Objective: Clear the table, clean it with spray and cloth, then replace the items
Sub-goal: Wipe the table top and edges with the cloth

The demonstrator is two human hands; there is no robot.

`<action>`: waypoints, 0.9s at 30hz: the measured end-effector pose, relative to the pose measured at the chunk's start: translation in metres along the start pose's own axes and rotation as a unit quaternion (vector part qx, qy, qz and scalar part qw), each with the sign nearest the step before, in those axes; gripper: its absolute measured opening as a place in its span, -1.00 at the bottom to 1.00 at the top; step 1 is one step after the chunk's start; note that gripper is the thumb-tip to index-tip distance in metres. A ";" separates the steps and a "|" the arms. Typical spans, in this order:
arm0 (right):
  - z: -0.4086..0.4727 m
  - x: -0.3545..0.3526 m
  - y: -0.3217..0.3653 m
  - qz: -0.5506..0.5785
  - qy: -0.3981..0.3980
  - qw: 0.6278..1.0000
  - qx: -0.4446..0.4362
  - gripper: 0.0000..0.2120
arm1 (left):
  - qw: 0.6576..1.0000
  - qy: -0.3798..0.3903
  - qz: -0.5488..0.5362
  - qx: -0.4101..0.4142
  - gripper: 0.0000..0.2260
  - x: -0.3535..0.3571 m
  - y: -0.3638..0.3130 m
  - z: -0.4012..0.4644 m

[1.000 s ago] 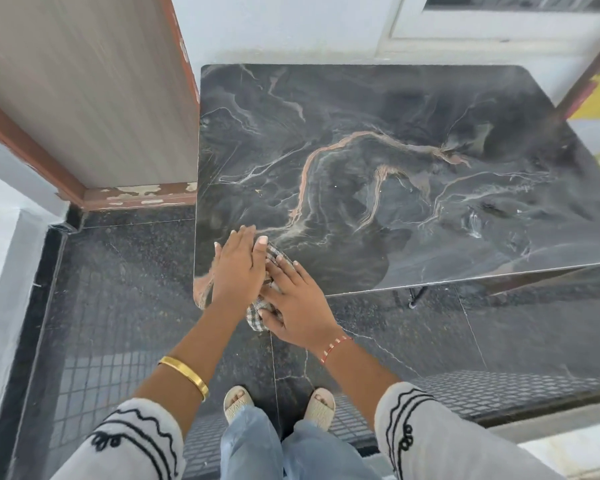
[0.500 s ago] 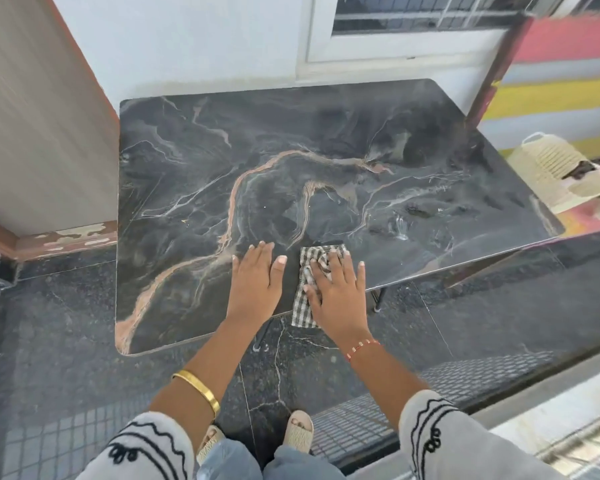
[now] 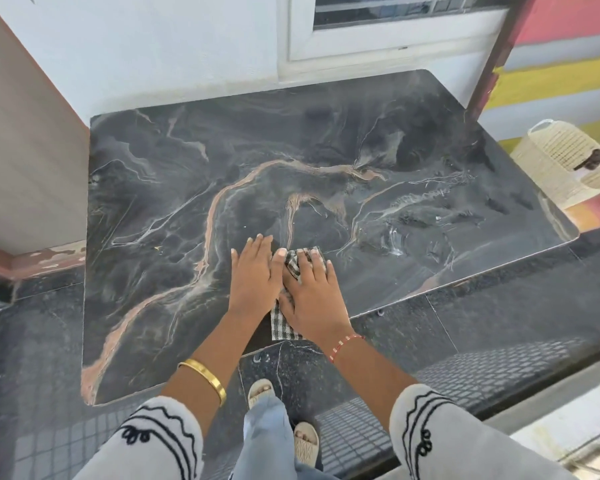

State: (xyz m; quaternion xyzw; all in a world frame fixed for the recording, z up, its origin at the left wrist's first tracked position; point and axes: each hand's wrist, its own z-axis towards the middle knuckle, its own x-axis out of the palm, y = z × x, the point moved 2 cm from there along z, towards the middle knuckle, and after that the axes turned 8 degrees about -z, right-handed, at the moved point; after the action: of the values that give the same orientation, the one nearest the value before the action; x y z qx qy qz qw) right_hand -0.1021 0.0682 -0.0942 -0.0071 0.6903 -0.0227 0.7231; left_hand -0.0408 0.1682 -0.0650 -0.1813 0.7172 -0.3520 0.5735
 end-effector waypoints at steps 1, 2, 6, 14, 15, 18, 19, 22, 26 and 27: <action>0.009 0.000 0.000 0.007 0.004 1.000 -0.004 -0.46 | 1.000 -0.003 -0.002 -0.006 -0.56 0.000 -0.001 0.007; 0.018 0.000 0.001 0.016 0.007 1.000 -0.005 -0.45 | 1.000 -0.006 -0.003 -0.009 -0.56 0.000 -0.002 0.013; 0.046 0.001 0.002 0.041 0.011 0.999 -0.012 -0.40 | 1.000 -0.008 0.000 -0.010 -0.57 0.001 -0.006 0.037; 0.126 0.010 -0.008 0.041 0.027 0.998 -0.037 -0.41 | 0.998 -0.056 -0.014 -0.020 -0.53 -0.005 0.003 0.091; 0.137 0.011 -0.009 0.041 0.028 0.998 -0.040 -0.44 | 0.997 -0.067 -0.006 -0.020 -0.48 -0.009 0.005 0.097; 0.179 0.012 -0.010 0.047 0.032 0.998 -0.029 -0.46 | 0.995 -0.093 0.019 -0.032 -0.42 -0.021 0.015 0.122; 0.188 0.012 -0.010 0.048 0.029 0.998 -0.025 -0.45 | 0.995 -0.093 0.023 -0.037 -0.44 -0.024 0.018 0.126; 0.219 0.015 -0.016 0.052 0.018 0.998 -0.031 -0.50 | 0.993 -0.093 0.028 -0.063 -0.53 -0.030 0.025 0.147; 0.231 0.018 -0.029 0.072 0.005 0.996 -0.052 -0.51 | 0.992 -0.089 0.027 -0.082 -0.55 -0.021 0.013 0.173; 0.232 0.018 -0.034 0.075 0.004 0.995 -0.059 -0.52 | 0.993 -0.089 0.022 -0.079 -0.53 -0.017 0.006 0.176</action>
State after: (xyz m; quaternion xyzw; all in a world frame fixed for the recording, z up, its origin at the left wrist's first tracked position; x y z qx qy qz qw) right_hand 0.1299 0.0286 -0.0995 0.0016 0.6921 0.0725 0.7181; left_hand 0.1322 0.1308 -0.0739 -0.2405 0.6925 -0.2639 0.6269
